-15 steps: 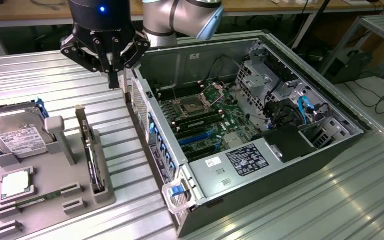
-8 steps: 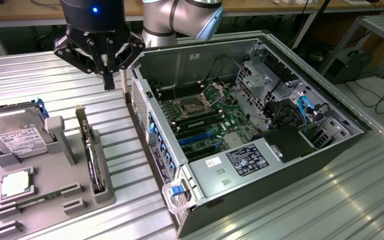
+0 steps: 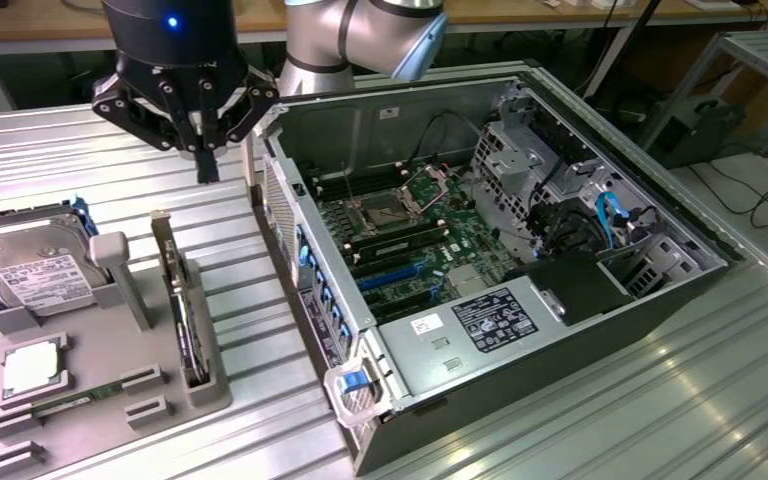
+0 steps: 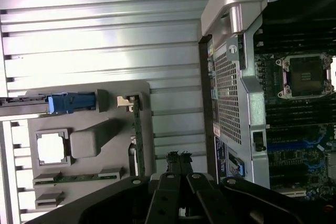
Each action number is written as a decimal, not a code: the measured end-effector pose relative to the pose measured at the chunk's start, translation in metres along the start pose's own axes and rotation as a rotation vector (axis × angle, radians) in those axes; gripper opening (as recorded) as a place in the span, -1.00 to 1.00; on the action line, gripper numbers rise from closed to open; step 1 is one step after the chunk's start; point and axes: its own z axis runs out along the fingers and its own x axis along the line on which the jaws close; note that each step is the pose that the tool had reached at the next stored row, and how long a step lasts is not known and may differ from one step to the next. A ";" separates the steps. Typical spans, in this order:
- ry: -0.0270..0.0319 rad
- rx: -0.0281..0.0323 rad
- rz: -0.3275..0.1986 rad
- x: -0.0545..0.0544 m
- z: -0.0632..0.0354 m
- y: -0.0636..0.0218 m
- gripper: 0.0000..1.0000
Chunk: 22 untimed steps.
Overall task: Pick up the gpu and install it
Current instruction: 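Reach for the gpu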
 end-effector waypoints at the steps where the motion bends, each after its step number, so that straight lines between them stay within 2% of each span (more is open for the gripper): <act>1: 0.0001 0.0001 0.000 0.001 -0.0001 -0.0003 -0.79; 22: 0.0001 0.0001 0.000 0.030 -0.0005 -0.0070 -0.79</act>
